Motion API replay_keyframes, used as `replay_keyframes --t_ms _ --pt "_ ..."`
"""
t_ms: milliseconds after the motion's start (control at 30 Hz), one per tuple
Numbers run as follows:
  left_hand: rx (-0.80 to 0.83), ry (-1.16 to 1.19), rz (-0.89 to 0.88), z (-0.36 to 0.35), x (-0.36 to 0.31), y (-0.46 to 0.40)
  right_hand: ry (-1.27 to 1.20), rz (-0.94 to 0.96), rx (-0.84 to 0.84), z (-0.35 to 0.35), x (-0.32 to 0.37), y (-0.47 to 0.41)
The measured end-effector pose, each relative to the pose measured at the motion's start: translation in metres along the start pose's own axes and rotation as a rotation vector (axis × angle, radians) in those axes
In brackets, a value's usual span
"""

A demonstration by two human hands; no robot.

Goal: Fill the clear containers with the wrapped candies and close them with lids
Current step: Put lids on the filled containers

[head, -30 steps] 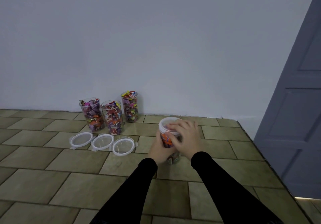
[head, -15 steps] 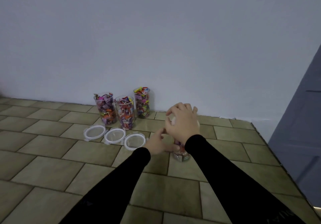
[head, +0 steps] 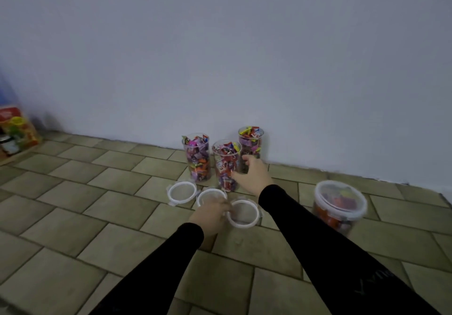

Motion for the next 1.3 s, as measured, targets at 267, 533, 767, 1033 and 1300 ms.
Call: replay_keyframes --t_ms 267,533,767,1033,1300 --pt "0.002 -0.104 -0.336 -0.009 0.026 -0.016 -0.228 -0.104 -0.095 -0.044 -0.002 -0.043" --pt "-0.291 0.186 -0.264 -0.023 0.049 -0.013 -0.232 -0.076 -0.123 -0.047 -0.004 -0.055" --pt "-0.763 0.646 -0.03 0.004 0.034 -0.009 -0.22 -0.139 0.007 -0.03 -0.039 -0.07" --pt "-0.801 1.083 0.068 0.067 -0.011 -0.026 -0.313 -0.14 -0.007 -0.006 -0.036 -0.015" --pt "-0.65 0.738 0.195 0.066 -0.039 -0.054 -0.338 0.049 0.102 0.0 -0.039 0.006"
Point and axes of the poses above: each hand's wrist, its own y-axis away from the middle knuckle, its own z-axis out of the back of the hand, x = y × z, the point moved 1 cm from there along -y, towards the middle knuckle, and after that the axes turned 7 degrees about -x, right-handed, at the moved point
